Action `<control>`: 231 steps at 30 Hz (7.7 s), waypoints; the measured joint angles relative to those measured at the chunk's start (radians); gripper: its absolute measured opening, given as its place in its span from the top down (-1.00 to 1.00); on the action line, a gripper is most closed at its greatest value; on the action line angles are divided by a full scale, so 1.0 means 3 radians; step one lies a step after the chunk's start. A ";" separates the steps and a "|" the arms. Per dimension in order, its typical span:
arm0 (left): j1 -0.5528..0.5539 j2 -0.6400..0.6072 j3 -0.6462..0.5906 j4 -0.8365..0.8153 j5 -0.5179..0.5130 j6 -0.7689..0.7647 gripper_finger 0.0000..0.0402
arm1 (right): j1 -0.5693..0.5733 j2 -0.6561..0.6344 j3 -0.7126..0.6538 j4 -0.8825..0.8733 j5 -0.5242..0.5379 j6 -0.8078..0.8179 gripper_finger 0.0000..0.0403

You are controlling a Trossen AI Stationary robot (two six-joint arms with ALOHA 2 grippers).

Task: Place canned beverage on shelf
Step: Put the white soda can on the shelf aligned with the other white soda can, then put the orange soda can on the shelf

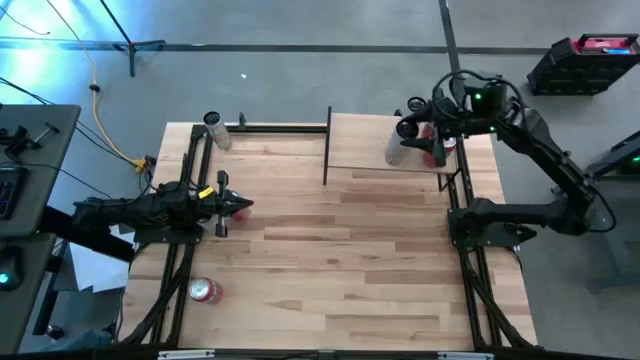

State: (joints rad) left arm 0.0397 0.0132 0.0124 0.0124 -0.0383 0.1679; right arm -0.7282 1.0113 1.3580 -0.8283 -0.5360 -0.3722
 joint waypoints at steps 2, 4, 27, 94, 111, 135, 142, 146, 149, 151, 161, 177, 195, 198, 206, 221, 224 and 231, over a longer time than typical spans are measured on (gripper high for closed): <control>0.0000 0.0000 0.0001 0.0000 0.0000 -0.0001 0.98 | -0.0143 -0.0067 -0.0113 -0.0001 -0.0007 -0.0079 -0.22; 0.0000 0.0000 0.0001 -0.0001 0.0000 0.0001 0.98 | -0.0293 -0.0116 -0.0198 0.0012 -0.0121 -0.0173 -0.22; 0.0001 0.0000 0.0000 0.0000 0.0001 0.0000 0.98 | -0.0971 -0.0124 -0.0611 0.0269 -0.0634 -0.0366 -0.22; 0.0000 -0.0001 0.0001 0.0000 0.0001 0.0001 0.98 | -0.1083 -0.0243 -0.1041 0.0374 -0.0242 -0.0239 -0.24; -0.0001 0.0000 0.0001 -0.0001 0.0001 0.0000 0.98 | -0.0888 -0.0246 -0.1038 0.0375 -0.0018 -0.0191 -0.33; 0.0000 0.0000 0.0001 0.0000 0.0000 0.0000 0.98 | -0.0864 -0.0241 -0.1041 0.0397 0.0041 -0.0183 -0.47; 0.0001 0.0000 0.0001 0.0000 0.0000 -0.0001 0.98 | -0.0864 -0.0251 -0.1031 0.0457 0.0040 -0.0160 -0.46; 0.0000 -0.0001 0.0001 0.0000 0.0000 0.0000 0.98 | -0.0864 -0.0251 -0.1027 0.0455 0.0036 -0.0154 -0.37; 0.0000 -0.0001 0.0001 -0.0001 0.0000 0.0000 0.98 | -0.0864 -0.0251 -0.1025 0.0459 0.0034 -0.0150 -0.28; -0.0001 0.0000 0.0001 0.0000 0.0000 -0.0001 0.98 | -0.0864 -0.0252 -0.1024 0.0461 0.0035 -0.0146 -0.24; -0.0001 0.0000 0.0000 -0.0001 0.0000 0.0000 0.98 | -0.0864 -0.0251 -0.1020 0.0489 0.0035 -0.0157 -0.38; 0.0000 -0.0001 0.0001 -0.0001 0.0001 0.0000 0.98 | -0.0865 -0.0251 -0.1020 0.0490 0.0002 -0.0065 -0.40; 0.0001 -0.0001 0.0001 0.0000 0.0001 -0.0001 0.98 | -0.0864 -0.0251 -0.1020 0.0676 -0.0074 -0.0009 -0.40; -0.0001 0.0000 0.0000 0.0000 0.0000 0.0000 0.98 | -0.0865 -0.0268 -0.1020 0.0789 -0.0128 -0.0029 -0.40; 0.0000 0.0000 0.0000 -0.0001 0.0000 0.0000 0.98 | -0.0834 -0.0353 -0.1018 0.1004 -0.0234 0.0019 -0.40; 0.0001 0.0000 0.0000 -0.0001 0.0000 0.0000 0.98 | 0.0460 -0.0392 -0.1018 0.2046 -0.0380 0.0457 -0.40; -0.0001 -0.0001 0.0001 -0.0001 0.0001 0.0000 0.98 | 0.0781 -0.0392 -0.1018 0.2054 -0.0287 0.0439 -0.40; 0.0001 0.0000 -0.0001 0.0033 -0.0008 0.0020 0.98 | 0.1312 -0.0388 -0.1018 0.2029 -0.0143 0.0347 -0.40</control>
State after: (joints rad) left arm 0.0399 0.0132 0.0121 0.0222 -0.0406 0.1740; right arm -0.3346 0.8948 1.0527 -0.2197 -0.5789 -0.2680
